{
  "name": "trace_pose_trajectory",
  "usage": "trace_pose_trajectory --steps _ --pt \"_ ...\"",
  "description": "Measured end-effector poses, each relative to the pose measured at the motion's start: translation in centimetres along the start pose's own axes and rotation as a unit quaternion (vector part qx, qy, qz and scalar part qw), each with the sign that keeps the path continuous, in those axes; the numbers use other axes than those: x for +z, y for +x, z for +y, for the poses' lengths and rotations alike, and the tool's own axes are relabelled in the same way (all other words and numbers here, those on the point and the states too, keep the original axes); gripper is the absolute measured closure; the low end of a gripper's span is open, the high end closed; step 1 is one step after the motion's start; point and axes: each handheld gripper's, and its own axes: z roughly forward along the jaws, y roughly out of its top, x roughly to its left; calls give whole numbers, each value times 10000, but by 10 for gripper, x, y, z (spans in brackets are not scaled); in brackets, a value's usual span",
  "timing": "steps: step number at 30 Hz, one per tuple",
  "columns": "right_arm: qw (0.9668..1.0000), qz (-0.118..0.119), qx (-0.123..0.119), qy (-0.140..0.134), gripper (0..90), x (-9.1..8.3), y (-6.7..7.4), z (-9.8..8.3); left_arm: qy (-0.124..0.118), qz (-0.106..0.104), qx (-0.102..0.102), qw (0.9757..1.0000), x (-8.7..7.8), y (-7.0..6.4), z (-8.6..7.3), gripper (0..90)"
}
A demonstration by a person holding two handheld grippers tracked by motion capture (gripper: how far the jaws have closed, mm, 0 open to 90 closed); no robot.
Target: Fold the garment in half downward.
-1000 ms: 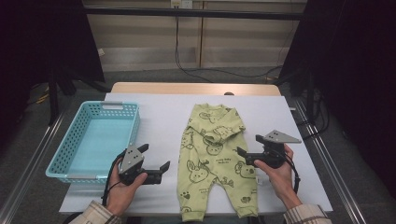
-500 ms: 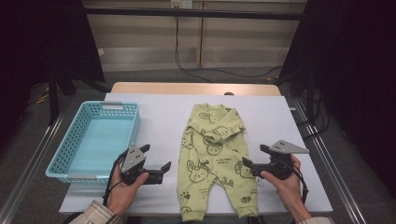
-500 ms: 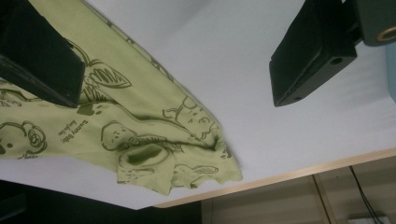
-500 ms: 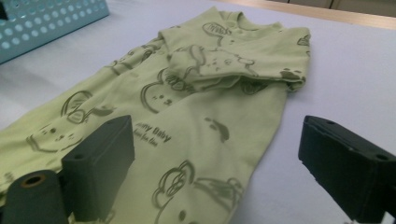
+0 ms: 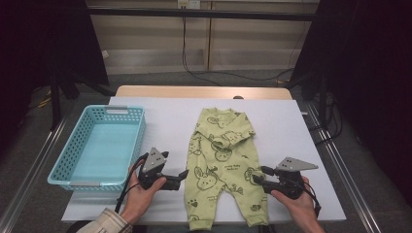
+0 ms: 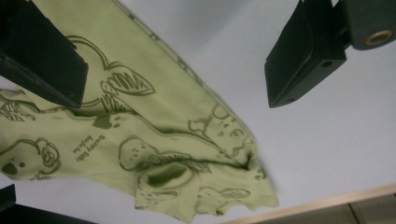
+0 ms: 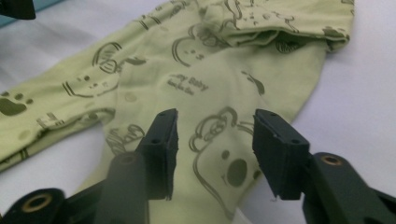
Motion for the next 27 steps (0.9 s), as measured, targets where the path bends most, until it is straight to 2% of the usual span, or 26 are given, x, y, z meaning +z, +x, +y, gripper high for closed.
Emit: trace_pose_trajectory --steps 2,3,5,6,7,9,11,13,14,16,17,19,20,21,23,25,26,27 --pt "10000 52 -18 60 602 -1 -1 -2 128 -52 -70 9999 4 -1 0 61" --pt "9999 54 -72 88 639 -1 -1 -4 172 -117 -35 9998 5 -2 -1 61" --pt "9997 100 -172 164 663 0 1 -6 280 -164 99 9994 8 -6 -1 61" --pt "9994 114 -208 242 666 2 1 -6 320 -239 105 9991 9 -8 -1 62" --pt "9991 69 -243 341 662 5 2 -7 345 -380 140 9986 10 -9 -2 65" --pt "9984 40 -296 475 660 10 0 -8 390 -296 314 9983 15 -14 -2 100" --pt "9978 15 -279 593 638 14 -2 -9 582 -331 456 9967 17 -16 -2 149" --pt "9972 -21 -303 681 586 19 -4 -9 625 -430 378 9964 19 -17 -1 197" --pt "9967 -34 -248 776 566 20 -4 -10 558 -379 397 9969 21 -18 -1 217" --pt "9952 -73 -268 940 527 25 -5 -11 616 -507 496 9956 24 -19 1 316" --pt "9952 -67 -333 916 523 27 -6 -12 610 -514 545 9953 26 -20 1 350" --pt "9950 -67 -316 950 519 27 -5 -11 653 -725 379 9945 30 -26 0 376" --pt "9947 -77 -344 971 517 27 -5 -11 695 -677 506 9940 30 -28 0 377" --pt "9944 -84 -353 997 518 28 -5 -10 774 -729 598 9925 31 -29 -1 397" --pt "9938 -114 -359 1050 550 28 -4 -9 875 -731 592 9917 33 -33 -3 413" --pt "9937 -64 -397 1046 643 27 -4 -10 1087 -733 668 9891 37 -33 -5 468" --pt "9935 -48 -364 1077 696 26 -3 -10 1020 -718 585 9905 38 -34 -5 479" --pt "9933 -7 -401 1082 727 25 -4 -10 1086 -775 530 9896 38 -32 -4 488"
